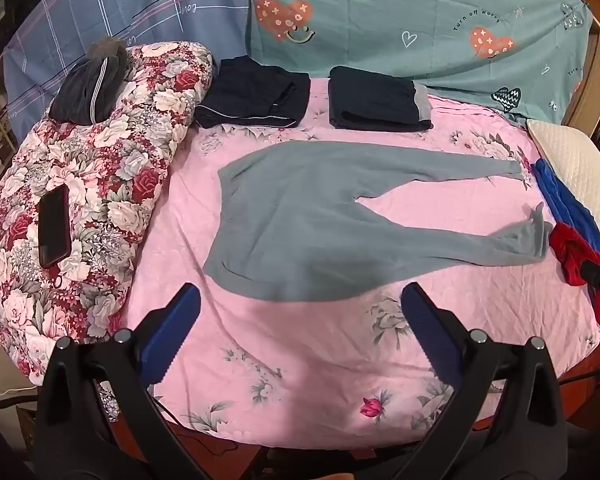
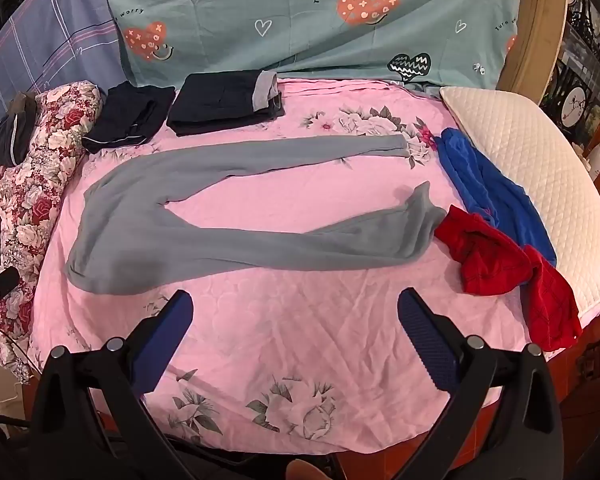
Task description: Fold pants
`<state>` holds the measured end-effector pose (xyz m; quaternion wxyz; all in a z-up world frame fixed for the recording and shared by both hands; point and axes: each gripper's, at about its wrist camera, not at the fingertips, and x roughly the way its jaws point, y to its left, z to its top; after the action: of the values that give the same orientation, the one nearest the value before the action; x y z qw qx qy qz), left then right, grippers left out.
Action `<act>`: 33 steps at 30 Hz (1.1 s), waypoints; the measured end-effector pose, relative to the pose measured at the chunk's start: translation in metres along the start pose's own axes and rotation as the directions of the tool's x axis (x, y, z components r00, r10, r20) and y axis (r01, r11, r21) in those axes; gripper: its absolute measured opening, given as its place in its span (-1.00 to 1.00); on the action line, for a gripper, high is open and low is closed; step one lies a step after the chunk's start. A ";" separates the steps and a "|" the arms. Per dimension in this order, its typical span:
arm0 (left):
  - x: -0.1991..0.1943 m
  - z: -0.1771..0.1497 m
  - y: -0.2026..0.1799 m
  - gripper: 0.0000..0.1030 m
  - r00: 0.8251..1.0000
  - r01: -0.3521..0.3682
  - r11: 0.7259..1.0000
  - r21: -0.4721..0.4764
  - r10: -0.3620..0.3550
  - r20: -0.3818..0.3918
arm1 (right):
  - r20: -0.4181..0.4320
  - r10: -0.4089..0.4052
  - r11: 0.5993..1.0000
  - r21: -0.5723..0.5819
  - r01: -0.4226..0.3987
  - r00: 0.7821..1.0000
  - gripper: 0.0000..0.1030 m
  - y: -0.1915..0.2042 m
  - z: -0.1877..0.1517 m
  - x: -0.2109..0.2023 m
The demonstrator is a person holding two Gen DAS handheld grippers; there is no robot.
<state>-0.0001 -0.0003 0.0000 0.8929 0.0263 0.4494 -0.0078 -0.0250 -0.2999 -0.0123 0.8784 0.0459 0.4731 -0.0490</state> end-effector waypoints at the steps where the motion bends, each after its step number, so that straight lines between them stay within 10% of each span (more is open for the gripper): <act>1: 0.000 0.000 0.000 0.96 1.000 0.002 1.000 0.000 -0.002 0.001 | -0.001 -0.001 1.000 0.000 0.001 1.000 0.97 0.000 0.000 0.000; 33: 0.004 -0.001 -0.004 0.96 0.999 0.024 1.000 0.000 -0.024 -0.022 | -0.018 -0.004 1.000 -0.020 0.004 1.000 0.97 0.002 0.002 0.005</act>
<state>0.0012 -0.0046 -0.0039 0.8877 0.0210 0.4595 -0.0182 -0.0201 -0.2983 -0.0157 0.8743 0.0365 0.4818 -0.0454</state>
